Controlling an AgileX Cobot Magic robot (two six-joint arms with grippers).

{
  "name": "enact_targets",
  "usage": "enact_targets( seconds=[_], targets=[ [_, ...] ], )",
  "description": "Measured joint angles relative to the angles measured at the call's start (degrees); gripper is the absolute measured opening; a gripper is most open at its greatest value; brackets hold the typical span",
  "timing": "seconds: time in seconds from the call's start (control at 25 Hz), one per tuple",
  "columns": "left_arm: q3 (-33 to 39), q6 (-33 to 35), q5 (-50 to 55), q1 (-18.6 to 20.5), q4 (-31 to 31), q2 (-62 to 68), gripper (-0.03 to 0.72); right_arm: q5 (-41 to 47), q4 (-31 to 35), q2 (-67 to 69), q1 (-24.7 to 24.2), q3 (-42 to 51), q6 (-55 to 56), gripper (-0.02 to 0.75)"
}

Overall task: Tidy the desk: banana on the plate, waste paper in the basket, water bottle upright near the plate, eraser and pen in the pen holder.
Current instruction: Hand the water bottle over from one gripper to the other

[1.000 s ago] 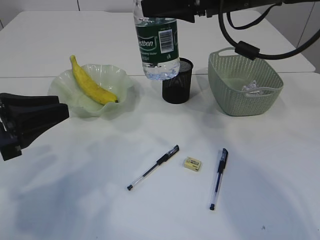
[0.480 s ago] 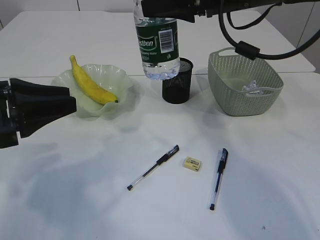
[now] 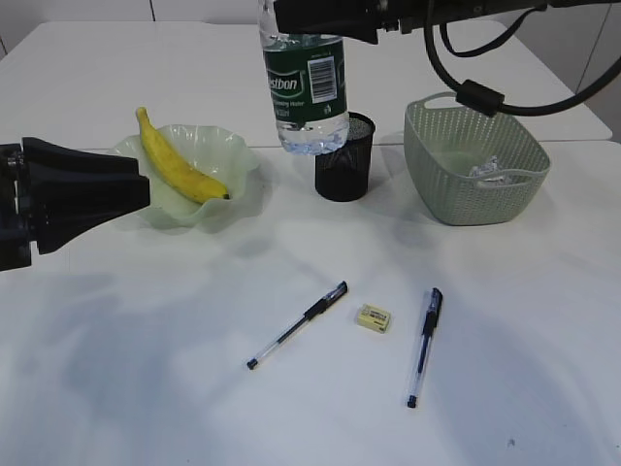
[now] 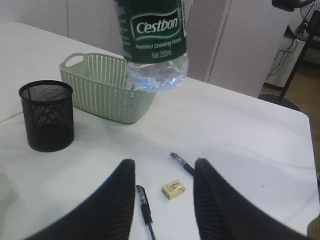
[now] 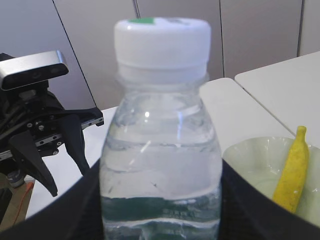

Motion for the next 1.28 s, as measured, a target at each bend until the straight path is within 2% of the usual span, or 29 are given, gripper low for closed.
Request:
enact_targets(
  seconds=[0.52, 0.84, 1.12, 1.28],
  targets=[
    [0.0, -0.04, 0.0, 0.0, 0.13, 0.0, 0.276, 0.0, 0.71, 0.0, 0.0, 0.0, -0.11, 0.402],
    [0.0, -0.04, 0.0, 0.0, 0.13, 0.0, 0.276, -0.11, 5.13, 0.0, 0.0, 0.0, 0.97, 0.402],
    [0.0, -0.04, 0.0, 0.0, 0.13, 0.0, 0.276, -0.11, 5.51, 0.0, 0.0, 0.0, 1.74, 0.402],
    [0.0, -0.04, 0.0, 0.0, -2.82, 0.0, 0.276, -0.21, 5.51, 0.0, 0.0, 0.0, 1.85, 0.402]
  ],
)
